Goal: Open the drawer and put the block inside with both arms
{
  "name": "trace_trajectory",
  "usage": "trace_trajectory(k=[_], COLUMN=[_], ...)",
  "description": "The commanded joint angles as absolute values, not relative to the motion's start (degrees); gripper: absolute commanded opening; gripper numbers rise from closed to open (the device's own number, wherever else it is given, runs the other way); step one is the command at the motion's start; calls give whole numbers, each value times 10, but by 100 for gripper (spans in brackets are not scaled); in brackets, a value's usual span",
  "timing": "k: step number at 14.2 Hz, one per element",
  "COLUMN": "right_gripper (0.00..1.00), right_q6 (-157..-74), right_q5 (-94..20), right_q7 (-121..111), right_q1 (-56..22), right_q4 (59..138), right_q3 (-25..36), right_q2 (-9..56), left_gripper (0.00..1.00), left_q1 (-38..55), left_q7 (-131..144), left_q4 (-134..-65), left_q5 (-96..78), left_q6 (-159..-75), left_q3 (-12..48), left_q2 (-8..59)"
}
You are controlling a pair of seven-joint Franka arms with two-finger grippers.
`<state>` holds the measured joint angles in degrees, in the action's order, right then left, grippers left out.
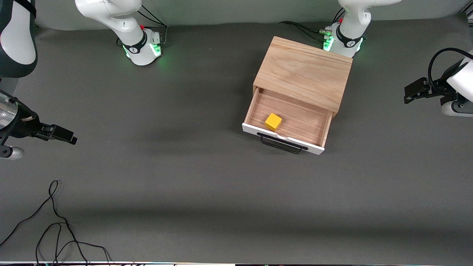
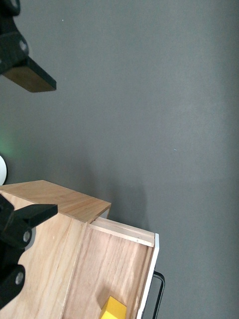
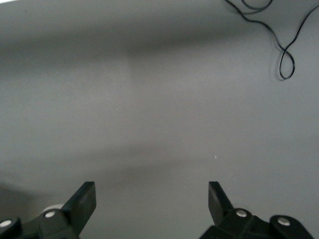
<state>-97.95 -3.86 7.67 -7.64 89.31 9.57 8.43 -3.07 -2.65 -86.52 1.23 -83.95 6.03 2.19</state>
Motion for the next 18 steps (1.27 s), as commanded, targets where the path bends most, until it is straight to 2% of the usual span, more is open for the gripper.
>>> trace_trajectory(k=[1,18], right_gripper=[100,100], right_q6=[-990,-991], right_q5=[-46,-43], right_q7=[55,9], right_q1=[-80,-80], right_q4=[926,921], right_q3=[99,108], right_q2=[62,64], left_gripper=[100,100], left_q1=[-24,-24], left_q7=[-37,-37], left_q4=[-876,-878], left_q5=[21,21], left_q6=[-843,-845], left_q3=[55,55], left_q2=[11,11])
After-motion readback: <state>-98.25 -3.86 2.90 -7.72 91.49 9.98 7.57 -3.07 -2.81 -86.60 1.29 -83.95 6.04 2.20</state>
